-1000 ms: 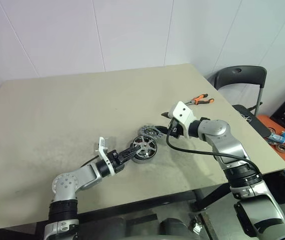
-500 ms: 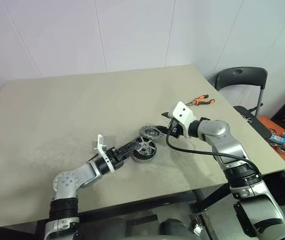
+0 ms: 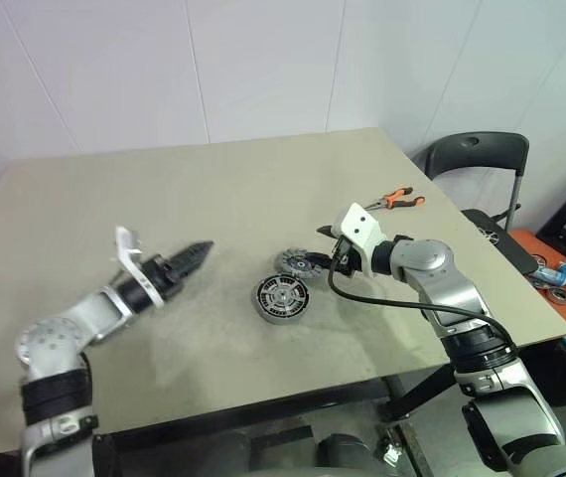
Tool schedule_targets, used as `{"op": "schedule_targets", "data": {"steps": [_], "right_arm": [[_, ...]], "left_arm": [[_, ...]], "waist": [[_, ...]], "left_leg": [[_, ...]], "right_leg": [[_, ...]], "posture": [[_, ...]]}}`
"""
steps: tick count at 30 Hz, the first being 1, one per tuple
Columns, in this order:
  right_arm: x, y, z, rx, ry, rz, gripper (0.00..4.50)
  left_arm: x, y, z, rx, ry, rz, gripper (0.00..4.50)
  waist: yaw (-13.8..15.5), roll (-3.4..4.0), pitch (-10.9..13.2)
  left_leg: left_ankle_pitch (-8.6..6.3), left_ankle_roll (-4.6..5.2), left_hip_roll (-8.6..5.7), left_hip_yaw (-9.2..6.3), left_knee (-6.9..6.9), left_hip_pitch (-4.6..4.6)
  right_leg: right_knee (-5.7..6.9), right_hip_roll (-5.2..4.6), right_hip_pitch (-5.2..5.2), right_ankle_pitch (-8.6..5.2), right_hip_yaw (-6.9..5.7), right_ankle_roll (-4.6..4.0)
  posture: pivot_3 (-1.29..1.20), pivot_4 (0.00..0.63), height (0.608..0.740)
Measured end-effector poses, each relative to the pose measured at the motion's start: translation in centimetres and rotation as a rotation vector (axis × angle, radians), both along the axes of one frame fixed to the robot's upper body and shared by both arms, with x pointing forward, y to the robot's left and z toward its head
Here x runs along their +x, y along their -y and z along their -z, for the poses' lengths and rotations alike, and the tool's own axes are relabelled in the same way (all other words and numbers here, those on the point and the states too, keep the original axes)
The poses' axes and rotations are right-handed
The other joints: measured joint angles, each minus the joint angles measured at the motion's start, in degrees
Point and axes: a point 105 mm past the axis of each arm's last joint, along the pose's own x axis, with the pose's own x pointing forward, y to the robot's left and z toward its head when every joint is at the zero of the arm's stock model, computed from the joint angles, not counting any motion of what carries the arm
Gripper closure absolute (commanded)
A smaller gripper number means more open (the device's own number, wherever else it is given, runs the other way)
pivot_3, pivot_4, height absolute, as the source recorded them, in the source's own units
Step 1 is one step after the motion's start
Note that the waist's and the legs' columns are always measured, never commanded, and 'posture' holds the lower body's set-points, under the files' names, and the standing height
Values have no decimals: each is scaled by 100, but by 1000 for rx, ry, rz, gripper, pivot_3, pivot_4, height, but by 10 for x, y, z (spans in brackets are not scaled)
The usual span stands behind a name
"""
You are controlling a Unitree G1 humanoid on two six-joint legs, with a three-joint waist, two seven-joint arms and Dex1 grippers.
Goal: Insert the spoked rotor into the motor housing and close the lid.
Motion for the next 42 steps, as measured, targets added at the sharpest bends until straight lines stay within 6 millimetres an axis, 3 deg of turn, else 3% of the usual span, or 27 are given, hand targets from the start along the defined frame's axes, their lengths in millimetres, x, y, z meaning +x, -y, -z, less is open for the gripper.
{"op": "schedule_targets", "data": {"steps": [3,6,10,16,27,30,39,42], "right_arm": [[0,-5,-2,61,-44,2,1581],[-4,-16,-7,136,-77,-21,2526],[-17,-27,-10,187,-113,-80,3867],[-32,-30,13,152,-238,-115,3867],[-23,-44,43,103,-247,-77,3867],[-23,-42,60,58,-261,-68,3867],[-21,-42,64,42,-221,-78,3867],[-20,-42,56,186,-314,-46,3867]], "left_arm": [[2,-13,3,-2,-18,-44,2101],[4,-13,5,-5,-24,-59,2064],[-2,4,16,-10,-50,-31,2064],[-5,11,18,1,-56,-23,2064],[-9,20,19,-4,-66,-16,2064],[-12,24,22,-10,-75,-10,2064],[-13,22,23,3,-85,-10,2064],[-13,24,23,4,-85,-7,2064]], "waist": [[5,0,0],[10,-1,0],[8,-4,-2],[-3,-4,-2],[1,-5,-3],[-3,-6,-4],[8,-16,-31],[6,-15,-30]], "left_leg": [[0,0,-1,0,-6,-1],[0,-1,-1,0,-13,-2],[0,-1,-1,1,-21,-4],[0,-1,0,2,-19,-3],[0,-1,-3,2,-21,-4],[0,-1,-3,2,-19,-3],[0,-2,-1,2,-17,26],[0,-2,-1,2,-17,15]], "right_leg": [[-2,-1,-1,1,0,0],[-1,-1,2,1,2,1],[-1,-1,7,2,5,2],[2,-1,4,1,6,0],[-2,0,4,2,6,-1],[0,1,6,2,6,-1],[2,2,14,4,7,-5],[2,3,8,5,8,-6]], "posture": [[0,0,740],[0,0,740],[0,0,740],[0,0,740],[0,0,740],[0,0,740],[0,0,740],[0,0,740]]}}
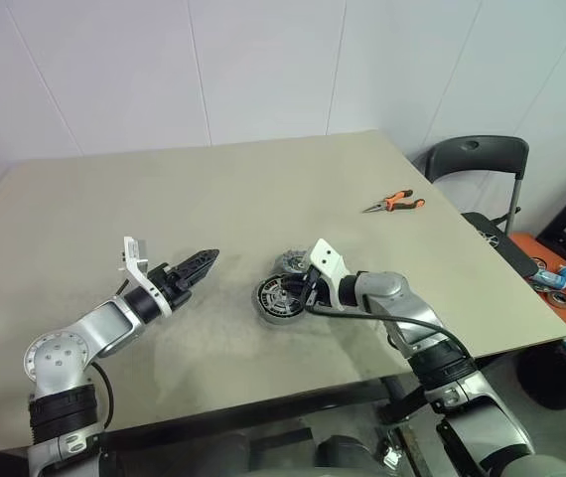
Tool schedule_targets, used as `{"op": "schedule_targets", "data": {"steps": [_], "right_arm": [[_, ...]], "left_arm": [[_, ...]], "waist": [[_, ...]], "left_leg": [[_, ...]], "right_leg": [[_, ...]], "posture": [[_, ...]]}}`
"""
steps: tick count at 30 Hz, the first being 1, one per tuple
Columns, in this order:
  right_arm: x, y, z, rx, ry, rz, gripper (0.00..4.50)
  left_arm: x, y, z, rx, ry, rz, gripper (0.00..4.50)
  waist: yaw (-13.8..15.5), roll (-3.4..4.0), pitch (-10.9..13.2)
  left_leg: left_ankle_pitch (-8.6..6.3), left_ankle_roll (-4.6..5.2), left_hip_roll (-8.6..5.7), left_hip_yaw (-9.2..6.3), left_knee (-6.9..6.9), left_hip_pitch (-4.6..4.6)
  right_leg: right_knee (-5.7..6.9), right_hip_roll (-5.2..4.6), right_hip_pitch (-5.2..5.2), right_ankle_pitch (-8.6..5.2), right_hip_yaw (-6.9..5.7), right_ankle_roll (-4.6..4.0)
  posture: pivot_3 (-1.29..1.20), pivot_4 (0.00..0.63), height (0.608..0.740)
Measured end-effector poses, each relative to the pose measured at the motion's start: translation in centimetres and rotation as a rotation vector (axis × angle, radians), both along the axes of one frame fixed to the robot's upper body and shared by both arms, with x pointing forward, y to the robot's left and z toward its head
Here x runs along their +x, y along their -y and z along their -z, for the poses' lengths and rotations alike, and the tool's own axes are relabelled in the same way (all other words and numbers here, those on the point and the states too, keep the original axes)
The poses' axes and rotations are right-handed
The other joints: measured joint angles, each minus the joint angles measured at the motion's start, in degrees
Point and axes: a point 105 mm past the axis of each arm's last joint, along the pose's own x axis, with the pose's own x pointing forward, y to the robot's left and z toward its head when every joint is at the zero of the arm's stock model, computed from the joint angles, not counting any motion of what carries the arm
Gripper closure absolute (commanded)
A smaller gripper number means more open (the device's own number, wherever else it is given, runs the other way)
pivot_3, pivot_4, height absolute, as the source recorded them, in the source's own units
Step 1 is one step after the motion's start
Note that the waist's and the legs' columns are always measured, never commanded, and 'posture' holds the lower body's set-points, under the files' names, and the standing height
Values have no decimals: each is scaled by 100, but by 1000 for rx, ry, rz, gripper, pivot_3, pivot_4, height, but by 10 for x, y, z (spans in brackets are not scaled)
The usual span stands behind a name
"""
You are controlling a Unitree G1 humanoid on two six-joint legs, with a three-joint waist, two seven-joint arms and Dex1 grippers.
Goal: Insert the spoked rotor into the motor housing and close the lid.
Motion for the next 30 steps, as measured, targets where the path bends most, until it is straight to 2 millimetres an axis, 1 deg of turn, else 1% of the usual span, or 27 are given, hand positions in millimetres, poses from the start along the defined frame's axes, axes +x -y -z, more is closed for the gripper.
{"op": "schedule_targets", "data": {"steps": [4,6,9,11,12,13,15,18,21,24,25,26,28,30], "right_arm": [[3,-1,-26,106,-3,8,3867],[3,-3,-33,132,-5,5,3867],[2,-4,-24,102,-26,2,3867],[0,-4,-8,38,-38,-2,3867],[-2,-4,4,-26,-34,-9,3867],[-2,-3,10,-60,-10,-12,3867],[-1,-7,11,-112,52,-42,3867],[-1,-8,11,-132,87,-55,3867],[1,-5,10,-125,86,-44,3867],[2,-2,8,-84,40,-26,3867],[1,0,6,-56,16,-17,3867],[1,1,0,-12,-3,-10,3867],[-4,3,-24,67,-2,-40,3867],[-9,9,-45,78,40,-79,3867]], "left_arm": [[0,4,1,-2,-3,10,2064],[1,5,1,-11,-1,7,2064],[2,7,0,-19,4,8,2064],[3,7,0,-21,4,8,2064],[4,7,0,-22,3,8,2064],[4,7,0,-22,2,7,2064],[4,7,1,-24,-2,6,2064],[4,6,2,-23,-4,6,2064],[4,6,1,-23,-2,4,2064],[5,6,2,-25,-1,-1,2064],[5,6,1,-28,1,-5,2064],[5,7,2,-33,2,-6,2064],[5,10,3,-34,-3,4,2064],[5,13,4,-34,-6,11,2064]], "waist": [[-2,1,0],[-4,0,0],[-7,1,1],[-10,1,1],[-11,1,1],[-13,3,1],[-18,0,-6],[-27,-5,-13],[-17,-5,-14],[1,-5,-13],[8,-4,-12],[9,-3,-11],[7,-2,-11],[11,-2,-11]], "left_leg": [[0,0,0,0,-7,-9],[0,0,0,0,-11,-9],[0,0,0,1,-11,-10],[0,0,0,1,-9,-10],[0,0,-1,1,-8,-10],[0,0,-2,2,-7,-9],[0,0,-1,2,-9,2],[0,0,0,1,-8,7],[0,0,0,1,-6,8],[0,0,0,1,-5,6],[0,0,0,1,-5,1],[0,0,0,1,-4,-5],[0,0,-1,1,-6,-19],[0,1,-1,1,-13,-21]], "right_leg": [[-2,0,-2,0,1,0],[-5,0,-2,0,1,-1],[-4,0,-3,-1,1,-1],[-4,0,-3,-1,1,-2],[-5,0,-9,-1,1,-2],[-4,-1,-9,-1,1,-2],[-8,1,-8,-1,1,-2],[-5,1,-3,-1,1,-2],[-3,0,-2,1,1,-2],[-3,0,-4,1,1,-3],[-3,-1,-7,1,1,-3],[-4,-1,-9,1,1,-3],[-5,-1,-9,2,2,-2],[-13,-1,-11,1,2,-3]], "posture": [[0,0,740],[0,0,740],[0,0,740],[0,0,740],[0,0,740],[0,0,740],[0,0,740],[0,0,740],[0,0,740],[0,0,740],[0,0,740],[0,0,740],[0,0,740],[0,0,740]]}}
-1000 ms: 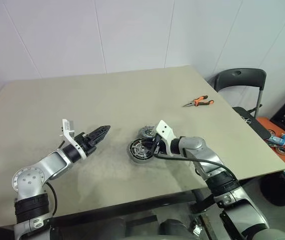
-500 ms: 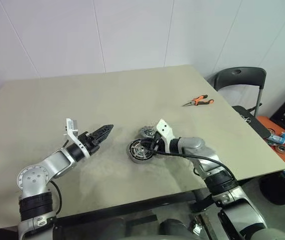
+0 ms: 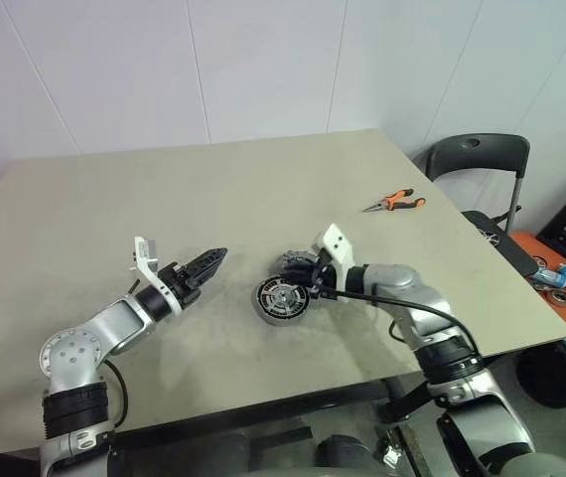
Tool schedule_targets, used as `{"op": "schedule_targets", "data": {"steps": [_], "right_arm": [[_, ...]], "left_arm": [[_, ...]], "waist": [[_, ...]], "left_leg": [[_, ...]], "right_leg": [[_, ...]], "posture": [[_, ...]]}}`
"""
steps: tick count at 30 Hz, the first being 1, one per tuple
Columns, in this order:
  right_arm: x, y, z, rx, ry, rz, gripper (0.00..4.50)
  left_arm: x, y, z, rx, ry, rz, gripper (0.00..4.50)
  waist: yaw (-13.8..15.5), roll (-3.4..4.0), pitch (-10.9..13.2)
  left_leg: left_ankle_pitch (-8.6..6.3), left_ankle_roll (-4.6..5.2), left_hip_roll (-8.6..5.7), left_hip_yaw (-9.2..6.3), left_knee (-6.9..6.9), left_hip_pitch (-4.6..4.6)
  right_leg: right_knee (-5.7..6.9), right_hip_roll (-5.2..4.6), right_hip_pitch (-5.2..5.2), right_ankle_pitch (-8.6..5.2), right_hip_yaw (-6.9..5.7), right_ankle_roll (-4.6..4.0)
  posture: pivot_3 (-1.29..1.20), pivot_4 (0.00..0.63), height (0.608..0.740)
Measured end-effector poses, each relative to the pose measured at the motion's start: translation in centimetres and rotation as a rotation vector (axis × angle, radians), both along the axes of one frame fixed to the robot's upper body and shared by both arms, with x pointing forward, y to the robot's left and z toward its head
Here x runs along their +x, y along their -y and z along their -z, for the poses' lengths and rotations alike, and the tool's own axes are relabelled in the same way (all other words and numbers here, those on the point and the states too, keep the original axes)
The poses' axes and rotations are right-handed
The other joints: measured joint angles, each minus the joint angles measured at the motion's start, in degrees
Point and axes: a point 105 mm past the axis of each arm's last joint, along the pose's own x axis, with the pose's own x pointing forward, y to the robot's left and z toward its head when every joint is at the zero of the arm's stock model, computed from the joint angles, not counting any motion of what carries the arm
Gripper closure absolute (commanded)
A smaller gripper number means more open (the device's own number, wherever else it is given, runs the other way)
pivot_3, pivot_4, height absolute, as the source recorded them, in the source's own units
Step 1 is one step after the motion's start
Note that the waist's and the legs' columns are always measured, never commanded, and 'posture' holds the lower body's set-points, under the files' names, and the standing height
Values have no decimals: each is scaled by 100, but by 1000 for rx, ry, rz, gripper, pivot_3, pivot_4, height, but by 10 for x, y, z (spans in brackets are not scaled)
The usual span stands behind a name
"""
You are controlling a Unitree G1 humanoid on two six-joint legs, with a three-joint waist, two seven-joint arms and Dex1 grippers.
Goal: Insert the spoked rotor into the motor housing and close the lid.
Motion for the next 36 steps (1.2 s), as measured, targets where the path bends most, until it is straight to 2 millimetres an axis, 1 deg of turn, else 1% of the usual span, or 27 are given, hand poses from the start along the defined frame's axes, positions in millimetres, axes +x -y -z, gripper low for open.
{"op": "schedule_targets", "data": {"steps": [2,3,4,5,6,7,8,9,13,15,16,18,19,20,22,24,26,28,29,33,35,36], "right_arm": [[2,10,-14,-46,69,-5,3867],[6,15,-18,-83,108,6,3867],[10,21,-19,-135,156,20,3867],[19,31,-17,-227,234,45,3867],[27,38,-16,-266,263,77,3867],[35,46,-14,-284,273,118,3483],[43,53,-14,-261,254,165,3255],[48,59,-15,-233,239,206,2919],[61,81,-26,-103,168,366,1543],[64,88,-21,-30,58,457,1543],[63,90,-16,18,-13,486,1543],[57,92,-5,164,-208,522,1543],[50,91,-1,257,-323,517,1543],[43,91,2,293,-390,501,1543],[24,88,9,278,-448,450,1543],[8,85,17,189,-435,395,1543],[-5,84,20,-22,-289,317,1543],[-9,80,18,-273,-34,200,1543],[-11,76,13,-395,130,109,1543],[-13,57,-11,-657,583,-228,1543],[-17,52,-18,-720,707,-384,1543],[-20,49,-19,-744,752,-470,1543]], "left_arm": [[0,0,0,1,1,-2,2064],[1,0,0,0,1,-1,2064],[1,0,0,0,1,0,2064],[2,0,0,0,0,-1,2064],[3,0,0,0,0,-1,2064],[4,0,0,-3,1,0,2064],[5,0,0,-3,2,0,2064],[5,0,1,-3,1,2,2064],[6,1,2,-4,0,-6,2064],[5,2,5,-12,-5,-7,2064],[5,3,6,-16,-9,-7,2064],[4,3,7,-16,-13,-6,2064],[3,3,8,-15,-14,-6,2064],[3,4,7,-14,-13,-5,2064],[2,3,8,-11,-15,-7,2064],[2,3,8,-10,-16,-7,2064],[2,3,8,-8,-15,-5,2064],[2,3,8,-6,-15,-4,2064],[2,3,8,-3,-16,-2,2064],[3,4,6,5,-11,6,2064],[4,4,6,7,-9,7,2064],[4,4,6,8,-9,6,2064]], "waist": [[-4,0,0],[-7,0,0],[-9,0,0],[-15,0,0],[-16,-1,0],[-17,-1,1],[-20,-1,1],[-14,-2,1],[-4,-2,1],[-9,-2,1],[-10,-2,1],[-9,-1,1],[-6,-1,2],[5,1,2],[11,5,3],[-3,11,6],[-7,22,8],[-29,24,9],[-31,24,10],[-14,21,14],[-8,11,17],[-4,8,19]], "left_leg": [[0,0,0,0,-2,0],[0,0,0,0,-1,0],[0,0,0,1,0,1],[0,0,0,1,2,4],[0,0,0,1,3,6],[0,0,0,1,3,6],[0,0,0,1,3,6],[1,0,0,1,3,5],[1,0,0,1,-3,0],[0,1,0,1,-4,-1],[0,1,0,1,-4,-1],[0,1,1,0,-2,-1],[0,1,2,0,-1,-1],[0,1,2,0,-2,-1],[-1,3,1,0,-3,-3],[-2,4,1,2,-1,-6],[-2,5,-1,3,1,-8],[-2,5,0,6,1,-6],[-2,5,-1,6,2,-2],[0,5,1,3,12,9],[1,7,1,2,18,12],[8,19,0,1,19,12]], "right_leg": [[-5,0,-1,-1,0,-1],[-5,1,0,-1,0,-2],[-5,1,0,-1,0,-2],[-5,1,0,-1,-1,-2],[-7,2,1,-1,-1,-2],[-8,2,3,-1,-1,-2],[-7,2,9,-1,-1,-2],[-7,3,9,-1,-1,-2],[-11,1,4,-1,0,-2],[-12,-1,4,-1,1,-3],[-11,-1,3,-1,0,-3],[-8,-1,3,0,0,-3],[-7,-1,3,0,0,-3],[-7,-2,4,0,0,-3],[-12,-4,3,-1,0,-3],[-13,-4,2,-1,0,-3],[-16,-3,0,-1,0,-2],[-18,0,-1,-1,-1,-1],[-18,3,0,-2,-3,1],[-16,17,15,-2,-7,2],[-18,21,23,-1,-7,3],[-19,23,27,-1,-7,3]], "posture": [[0,0,740],[0,0,740],[0,0,740],[0,0,740],[0,0,740],[0,0,740],[0,0,740],[0,0,740],[0,0,740],[0,0,740],[0,0,740],[0,0,740],[0,0,740],[0,0,740],[0,0,740],[0,0,740],[0,0,740],[0,0,740],[0,0,740],[0,0,740],[0,0,740],[0,0,740]]}}
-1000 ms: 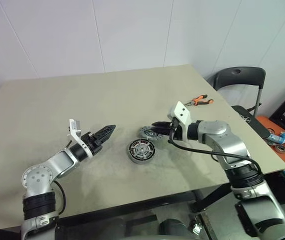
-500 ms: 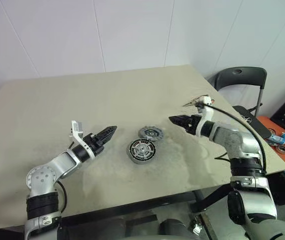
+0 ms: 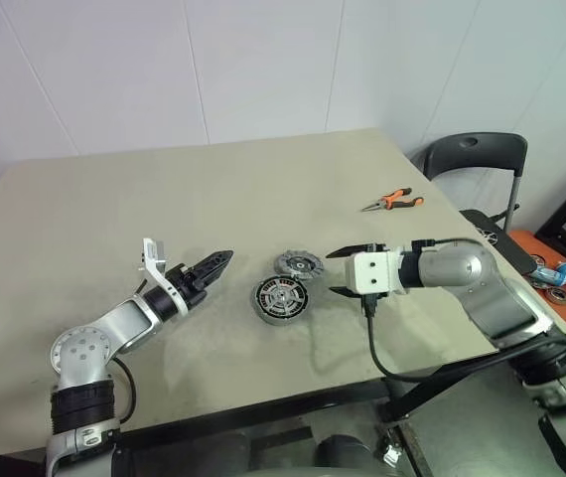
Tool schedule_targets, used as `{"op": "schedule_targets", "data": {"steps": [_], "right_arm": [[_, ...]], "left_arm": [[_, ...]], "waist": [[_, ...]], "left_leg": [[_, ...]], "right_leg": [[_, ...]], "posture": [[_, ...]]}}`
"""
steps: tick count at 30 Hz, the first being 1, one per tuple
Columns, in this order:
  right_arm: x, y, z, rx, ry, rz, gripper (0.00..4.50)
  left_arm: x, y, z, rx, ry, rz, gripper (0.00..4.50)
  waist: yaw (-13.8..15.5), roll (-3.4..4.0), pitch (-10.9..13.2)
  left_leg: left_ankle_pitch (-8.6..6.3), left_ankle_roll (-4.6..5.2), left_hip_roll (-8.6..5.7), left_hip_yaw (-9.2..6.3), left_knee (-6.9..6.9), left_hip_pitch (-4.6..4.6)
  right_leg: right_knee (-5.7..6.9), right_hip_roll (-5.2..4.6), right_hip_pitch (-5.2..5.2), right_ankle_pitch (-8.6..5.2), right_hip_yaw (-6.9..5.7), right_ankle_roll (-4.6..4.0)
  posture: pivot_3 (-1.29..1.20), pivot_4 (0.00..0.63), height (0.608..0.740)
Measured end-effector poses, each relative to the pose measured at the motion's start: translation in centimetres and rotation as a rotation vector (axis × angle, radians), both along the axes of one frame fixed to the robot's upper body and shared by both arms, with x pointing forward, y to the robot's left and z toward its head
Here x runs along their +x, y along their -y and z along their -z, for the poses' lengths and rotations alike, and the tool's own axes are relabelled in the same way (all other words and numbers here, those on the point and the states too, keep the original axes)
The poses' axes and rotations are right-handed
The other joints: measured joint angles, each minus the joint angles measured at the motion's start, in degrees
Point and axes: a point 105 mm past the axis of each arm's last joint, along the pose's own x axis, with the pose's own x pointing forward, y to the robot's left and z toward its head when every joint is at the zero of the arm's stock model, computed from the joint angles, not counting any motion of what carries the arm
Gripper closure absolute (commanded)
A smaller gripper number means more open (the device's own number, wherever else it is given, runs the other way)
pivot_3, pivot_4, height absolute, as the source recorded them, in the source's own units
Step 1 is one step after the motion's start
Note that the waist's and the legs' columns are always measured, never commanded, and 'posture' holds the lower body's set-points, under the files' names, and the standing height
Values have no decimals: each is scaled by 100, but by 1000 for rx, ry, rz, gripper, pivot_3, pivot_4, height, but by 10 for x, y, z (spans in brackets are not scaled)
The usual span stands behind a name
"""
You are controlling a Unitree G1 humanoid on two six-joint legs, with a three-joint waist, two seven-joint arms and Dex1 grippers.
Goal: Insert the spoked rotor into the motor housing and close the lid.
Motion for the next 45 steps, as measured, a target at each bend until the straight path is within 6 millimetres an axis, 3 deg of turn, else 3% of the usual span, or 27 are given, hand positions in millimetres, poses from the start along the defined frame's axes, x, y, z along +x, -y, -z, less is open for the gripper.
{"op": "schedule_targets", "data": {"steps": [3,8,13,20,34,40,45], "right_arm": [[-6,-8,7,-133,38,-207,1543],[0,-18,25,-224,45,-371,1543],[16,-33,35,-255,70,-413,1543],[17,-38,57,-298,62,-454,1543],[23,-34,57,-311,77,-457,1543],[27,-35,56,-316,82,-445,3457],[29,-37,57,-329,101,-452,3457]], "left_arm": [[0,1,3,-1,-5,-5,2064],[-5,6,8,-15,-13,-11,2064],[-12,2,12,-3,-18,-38,2064],[-14,-5,12,-6,-16,-75,2064],[-15,-1,10,-7,-8,-68,2064],[-15,0,10,-7,-8,-67,2064],[-16,2,11,-9,-11,-60,2064]], "waist": [[-7,-6,3],[-15,-7,4],[-20,-7,4],[-17,-7,3],[-24,-6,3],[-27,-6,3],[-45,-5,3]], "left_leg": [[2,4,-1,-1,8,0],[2,2,2,-4,16,4],[-5,-17,4,-5,16,8],[-6,-18,-4,-6,17,8],[-2,-24,-1,-7,18,19],[-1,-25,-1,-7,18,19],[0,-27,0,-7,18,35]], "right_leg": [[0,-2,5,2,2,2],[10,-5,8,4,4,4],[20,-7,7,4,6,3],[24,-14,8,5,6,2],[35,-10,13,5,6,2],[36,-9,14,5,6,2],[43,-6,26,4,8,2]], "posture": [[0,0,740],[0,0,740],[0,0,740],[0,0,740],[0,0,740],[0,0,740],[0,0,740]]}}
